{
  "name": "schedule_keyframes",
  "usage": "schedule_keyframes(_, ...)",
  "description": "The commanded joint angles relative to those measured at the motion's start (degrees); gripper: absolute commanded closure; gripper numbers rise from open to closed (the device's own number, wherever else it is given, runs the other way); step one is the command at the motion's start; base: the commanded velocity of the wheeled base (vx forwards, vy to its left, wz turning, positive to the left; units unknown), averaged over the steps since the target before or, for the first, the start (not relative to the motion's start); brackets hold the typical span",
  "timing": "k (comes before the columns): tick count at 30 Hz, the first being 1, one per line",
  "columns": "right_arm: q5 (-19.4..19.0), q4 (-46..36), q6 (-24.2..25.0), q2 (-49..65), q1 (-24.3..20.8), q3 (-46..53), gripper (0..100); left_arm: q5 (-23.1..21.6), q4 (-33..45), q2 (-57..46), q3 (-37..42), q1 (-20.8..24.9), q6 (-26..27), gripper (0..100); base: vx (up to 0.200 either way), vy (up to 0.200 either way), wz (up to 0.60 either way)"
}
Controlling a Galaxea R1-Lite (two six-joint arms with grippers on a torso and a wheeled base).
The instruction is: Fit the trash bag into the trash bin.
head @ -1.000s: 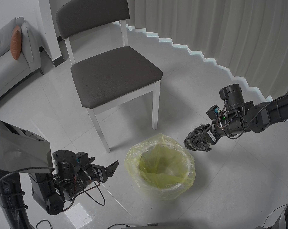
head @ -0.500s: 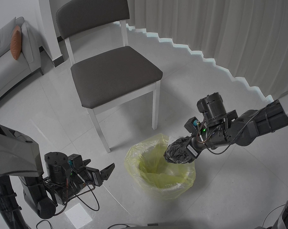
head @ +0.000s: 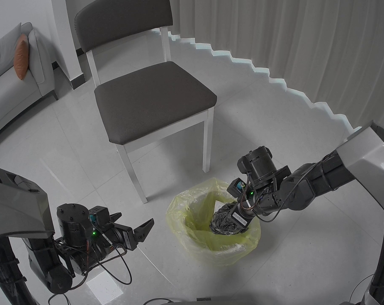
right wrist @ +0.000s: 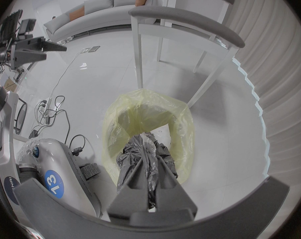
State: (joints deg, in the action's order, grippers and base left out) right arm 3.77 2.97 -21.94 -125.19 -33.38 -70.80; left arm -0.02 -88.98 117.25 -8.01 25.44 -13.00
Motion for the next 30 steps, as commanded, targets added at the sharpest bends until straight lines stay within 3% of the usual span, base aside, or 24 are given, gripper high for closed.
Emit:
schedule_keyframes(1, 0.01, -0.16, -0.03, -1.9, -0.64, -0.21, 100, 0.02, -1.02, -0.18, 0.01, 0.13, -0.01, 0, 0.0, 0.0, 0.0)
schedule_keyframes(2, 0.01, -0.16, 0.15, -1.9, -0.64, -0.3, 0, 0.02, -1.02, -0.09, 0.01, 0.13, -0.01, 0, 0.0, 0.0, 0.0)
schedule_keyframes(15, 0.01, 0.8, 1.11, -1.29, -0.2, -0.3, 0, -0.06, -1.02, 0.79, -0.69, -0.04, -0.01, 0, 0.0, 0.0, 0.0)
schedule_keyframes(22, 0.01, 0.63, 0.94, 0.91, 2.7, 0.67, 0, -0.15, -0.23, 8.52, -10.01, -2.24, 1.04, 0, 0.0, 0.0, 0.0)
schedule_keyframes(30, 0.01, 0.72, 0.76, 3.81, 6.48, 2.25, 0, -1.56, 20.25, 11.51, -27.15, -4.0, 2.8, 0, 0.0, 0.0, 0.0)
